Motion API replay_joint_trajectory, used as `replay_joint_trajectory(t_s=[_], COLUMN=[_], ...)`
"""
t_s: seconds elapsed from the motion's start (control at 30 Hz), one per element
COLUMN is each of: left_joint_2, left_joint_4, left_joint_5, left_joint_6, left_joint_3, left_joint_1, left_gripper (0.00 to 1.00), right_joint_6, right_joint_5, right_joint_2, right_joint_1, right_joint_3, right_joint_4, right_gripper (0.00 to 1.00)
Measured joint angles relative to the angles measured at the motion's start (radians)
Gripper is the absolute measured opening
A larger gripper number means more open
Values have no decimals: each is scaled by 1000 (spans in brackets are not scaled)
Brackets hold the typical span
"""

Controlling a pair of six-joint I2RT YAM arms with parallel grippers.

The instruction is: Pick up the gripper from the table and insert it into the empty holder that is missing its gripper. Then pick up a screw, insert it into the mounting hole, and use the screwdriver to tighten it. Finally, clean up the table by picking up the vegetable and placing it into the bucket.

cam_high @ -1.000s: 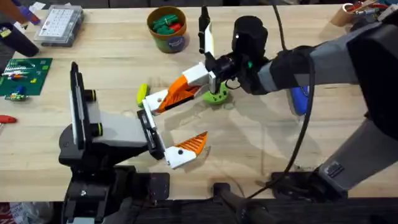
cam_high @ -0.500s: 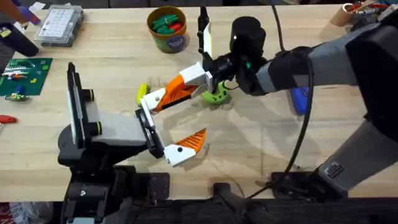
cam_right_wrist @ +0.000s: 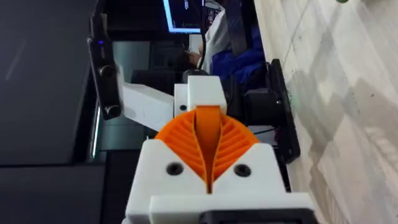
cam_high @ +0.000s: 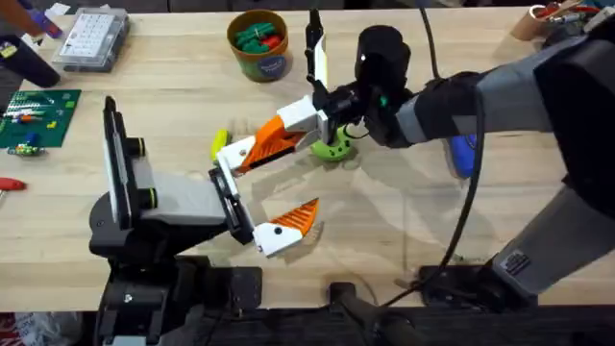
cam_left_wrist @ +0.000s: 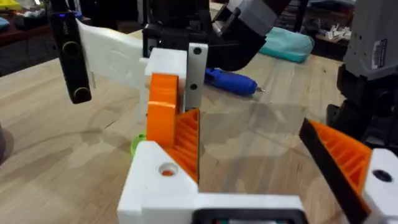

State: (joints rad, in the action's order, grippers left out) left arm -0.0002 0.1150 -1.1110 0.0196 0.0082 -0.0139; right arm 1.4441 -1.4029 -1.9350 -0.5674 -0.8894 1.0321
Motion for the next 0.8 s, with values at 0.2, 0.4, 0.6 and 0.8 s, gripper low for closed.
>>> replay_joint_trajectory(t_s=[0.2, 0.4, 0.6, 0.8], left_joint_2=[0, 0, 0, 0], left_joint_4=[0, 0, 0, 5], left_joint_5=[0, 0, 0, -39], left_joint_6=[0, 0, 0, -1], left_joint_3=[0, 0, 0, 0], left_joint_1=[0, 0, 0, -10], left_gripper=[986, 986, 986, 986], right_joint_6=[0, 0, 0, 8], right_joint_5=[0, 0, 0, 30], right_joint_2=[0, 0, 0, -1], right_joint_1=[0, 0, 0, -22], right_joint_3=[0, 0, 0, -6], right_joint_4=[0, 0, 0, 0], right_gripper=[8, 8, 8, 829])
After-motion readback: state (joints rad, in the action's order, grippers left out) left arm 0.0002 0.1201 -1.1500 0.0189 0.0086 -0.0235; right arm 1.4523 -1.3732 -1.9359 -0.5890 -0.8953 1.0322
